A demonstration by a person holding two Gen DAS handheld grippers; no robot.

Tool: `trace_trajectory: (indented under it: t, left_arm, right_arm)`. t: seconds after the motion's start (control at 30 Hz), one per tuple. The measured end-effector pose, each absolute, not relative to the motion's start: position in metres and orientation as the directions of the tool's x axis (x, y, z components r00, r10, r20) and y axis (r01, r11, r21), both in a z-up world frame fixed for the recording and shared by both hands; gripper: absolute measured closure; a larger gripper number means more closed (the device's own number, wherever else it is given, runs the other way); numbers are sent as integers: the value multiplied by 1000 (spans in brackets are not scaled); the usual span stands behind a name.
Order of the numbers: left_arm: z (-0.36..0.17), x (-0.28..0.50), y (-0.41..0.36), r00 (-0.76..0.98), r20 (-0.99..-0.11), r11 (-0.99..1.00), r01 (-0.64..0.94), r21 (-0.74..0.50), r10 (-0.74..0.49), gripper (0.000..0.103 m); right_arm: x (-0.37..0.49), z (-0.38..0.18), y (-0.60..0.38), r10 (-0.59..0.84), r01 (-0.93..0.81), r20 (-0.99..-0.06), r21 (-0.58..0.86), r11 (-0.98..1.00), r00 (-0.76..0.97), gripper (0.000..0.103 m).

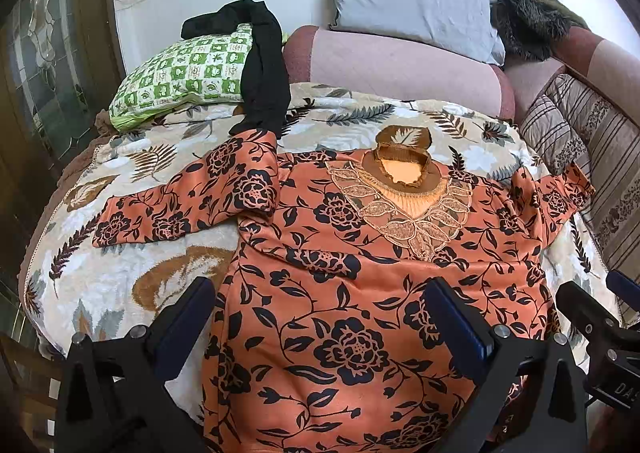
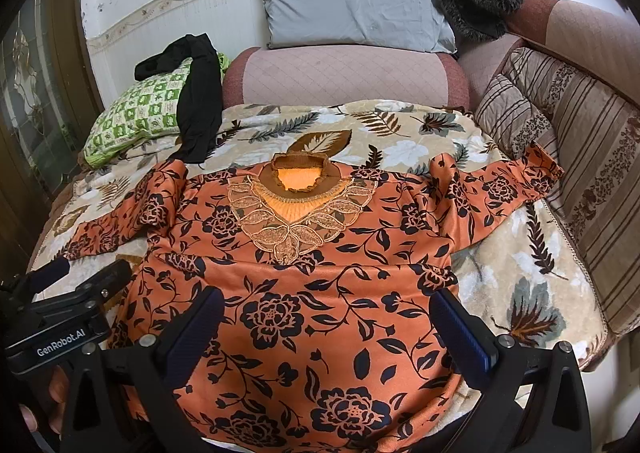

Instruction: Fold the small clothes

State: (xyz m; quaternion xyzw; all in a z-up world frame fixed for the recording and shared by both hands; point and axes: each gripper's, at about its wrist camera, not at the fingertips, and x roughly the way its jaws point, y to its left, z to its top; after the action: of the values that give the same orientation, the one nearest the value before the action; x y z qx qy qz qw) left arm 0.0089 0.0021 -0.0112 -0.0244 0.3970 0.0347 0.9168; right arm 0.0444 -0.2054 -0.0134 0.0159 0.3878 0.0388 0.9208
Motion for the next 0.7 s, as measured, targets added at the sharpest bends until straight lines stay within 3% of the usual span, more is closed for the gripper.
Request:
trace_trajectory:
  t: [0.7]
  left_arm:
    - [-11,9,2,683,-729,996,-84,-18,45,0]
  right_arm:
    - [48,-13,-203,80,-60,-714,54,997,696,0]
